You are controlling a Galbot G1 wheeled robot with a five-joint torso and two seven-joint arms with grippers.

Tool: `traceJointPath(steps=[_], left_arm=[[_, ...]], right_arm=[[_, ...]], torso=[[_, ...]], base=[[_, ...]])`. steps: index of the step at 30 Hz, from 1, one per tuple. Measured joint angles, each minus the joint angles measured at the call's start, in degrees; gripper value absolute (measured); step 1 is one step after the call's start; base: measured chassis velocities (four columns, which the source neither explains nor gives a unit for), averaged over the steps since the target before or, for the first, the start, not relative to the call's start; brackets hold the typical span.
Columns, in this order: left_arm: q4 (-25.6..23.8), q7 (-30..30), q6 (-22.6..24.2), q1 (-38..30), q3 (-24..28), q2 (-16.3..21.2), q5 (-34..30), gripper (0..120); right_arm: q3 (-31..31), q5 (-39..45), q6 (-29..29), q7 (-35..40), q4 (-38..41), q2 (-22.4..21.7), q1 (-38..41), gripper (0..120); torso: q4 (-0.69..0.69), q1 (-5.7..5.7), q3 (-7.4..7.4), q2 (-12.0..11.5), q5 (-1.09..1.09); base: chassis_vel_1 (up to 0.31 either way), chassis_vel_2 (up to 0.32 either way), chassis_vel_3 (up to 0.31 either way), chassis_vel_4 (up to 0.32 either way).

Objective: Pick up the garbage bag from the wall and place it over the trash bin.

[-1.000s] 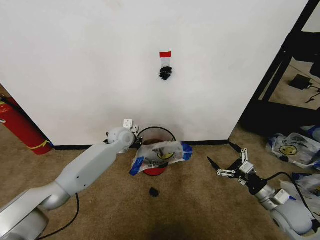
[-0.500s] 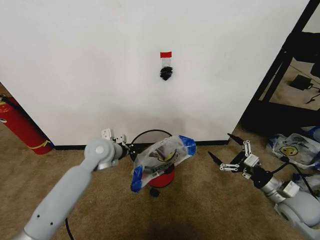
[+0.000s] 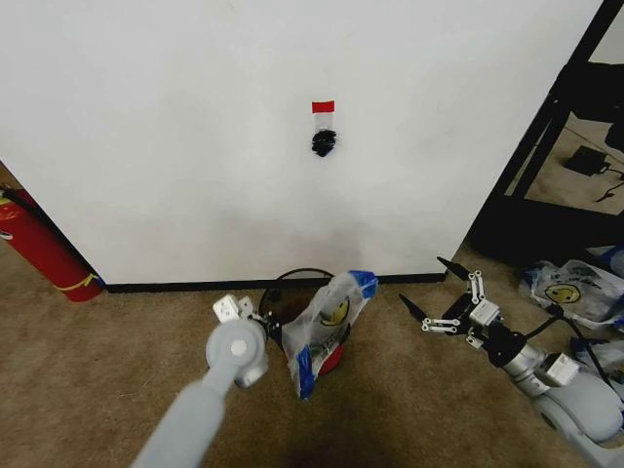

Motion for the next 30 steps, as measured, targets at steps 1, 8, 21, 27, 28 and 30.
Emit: traceJointPath(steps=[1, 8, 21, 27, 28, 30], left_arm=[[-0.4, 0.0, -0.1, 1.1, -0.4, -1.0, 0.7, 3], [-0.2, 1.5, -0.1, 4.9, 0.5, -5.6, 6.1, 3], [-2.5, 8.5, 2.0, 9.4, 3.0, -7.7, 21.3, 25], [-3.3, 10.1, 1.8, 11.5, 3.5, -9.1, 25.3, 43], [-3.8, 10.6, 1.7, 11.9, 3.5, -9.2, 26.6, 48], [-4.4, 11.3, 1.3, 12.1, 3.5, -9.0, 27.8, 53]], right_arm=[[0.0, 0.0, 0.1, 0.0, -0.2, 0.0, 0.0, 100], [0.0, -0.1, 0.4, 0.0, -0.8, 0.1, -0.1, 100], [-0.4, -0.9, 0.6, -0.2, -0.5, 1.0, -0.4, 100], [-0.6, -1.0, 0.6, -0.3, -0.5, 1.0, -0.2, 100], [-0.6, -1.0, 0.6, -0.4, -0.4, 1.0, -0.2, 100], [-0.6, -1.0, 0.6, -0.4, -0.3, 0.9, -0.2, 100]], torso=[[0.0, 0.0, 0.0, 0.0, 0.0], [-0.01, 0.0, 0.0, 0.0, 0.0], [-0.01, 0.0, 0.0, 0.0, 0.0], [-0.01, 0.0, 0.0, 0.0, -0.01], [-0.01, 0.0, 0.0, 0.0, -0.01], [-0.01, 0.01, 0.0, 0.0, -0.01]], base=[[0.0, 0.0, 0.0, 0.0], [0.0, 0.0, 0.0, 0.0], [0.0, 0.0, 0.0, 0.0], [0.0, 0.0, 0.0, 0.0], [0.0, 0.0, 0.0, 0.0], [0.0, 0.0, 0.0, 0.0]])
